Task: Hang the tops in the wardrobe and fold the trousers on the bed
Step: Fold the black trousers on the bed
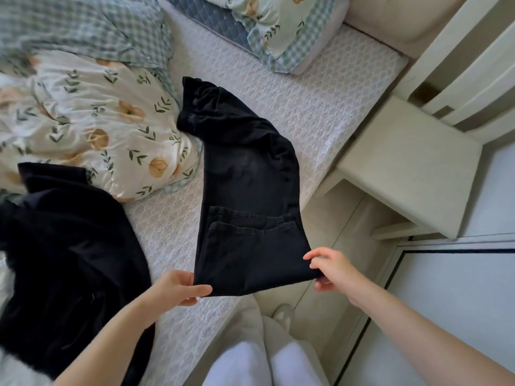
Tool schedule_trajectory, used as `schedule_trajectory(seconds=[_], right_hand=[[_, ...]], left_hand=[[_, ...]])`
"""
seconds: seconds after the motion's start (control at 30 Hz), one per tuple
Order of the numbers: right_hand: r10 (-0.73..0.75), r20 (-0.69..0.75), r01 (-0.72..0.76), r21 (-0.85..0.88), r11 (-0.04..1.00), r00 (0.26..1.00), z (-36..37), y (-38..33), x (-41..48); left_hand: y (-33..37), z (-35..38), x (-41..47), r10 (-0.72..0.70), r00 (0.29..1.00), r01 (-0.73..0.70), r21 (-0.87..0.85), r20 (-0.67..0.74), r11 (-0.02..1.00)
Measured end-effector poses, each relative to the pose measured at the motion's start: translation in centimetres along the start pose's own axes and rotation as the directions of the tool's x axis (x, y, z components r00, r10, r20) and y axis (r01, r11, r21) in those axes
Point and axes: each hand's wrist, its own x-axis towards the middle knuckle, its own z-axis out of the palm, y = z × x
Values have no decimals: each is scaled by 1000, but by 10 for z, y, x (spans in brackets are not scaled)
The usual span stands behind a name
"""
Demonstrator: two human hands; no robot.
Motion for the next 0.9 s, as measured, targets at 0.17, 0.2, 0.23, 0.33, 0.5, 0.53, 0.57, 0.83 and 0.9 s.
schedule_trajectory(seconds=[0.17, 0.2, 0.23, 0.33, 0.5, 0.53, 0.57, 0.83, 0.9], right_hand=[[47, 40, -45, -42, 998, 998, -21, -81, 13], [43, 41, -42, -44, 998, 998, -23, -98, 21], [33, 46, -31, -42, 999, 998, -23, -115, 31], [-1, 45, 0, 23, 1000, 999, -22, -161, 65], [-20, -68, 33, 189, 981, 997, -20, -219, 138], [-23, -84, 39, 200, 979, 996, -19, -225, 153], [-24, -94, 42, 196, 980, 995, -17, -229, 165], [-33, -200, 34, 0, 999, 979, 13, -239, 251], [-117, -232, 90, -122, 988, 966, 14, -245, 258]], left_hand=[[41, -49, 4, 3, 969, 8, -45, 246, 999], [52, -61, 12, 27, 970, -13, -59, 243, 998], [64, -73, 22, 51, 976, -36, -73, 210, 997], [107, -104, 62, 109, 994, -109, -109, -6, 988], [165, -135, 145, 188, 967, -224, -219, -173, 950], [172, -136, 163, 195, 966, -233, -245, -171, 941], [175, -134, 177, 197, 965, -238, -266, -170, 934], [155, -119, 274, 89, 953, -138, -154, -289, 978], [156, -122, 281, 79, 942, -136, -155, -326, 979]])
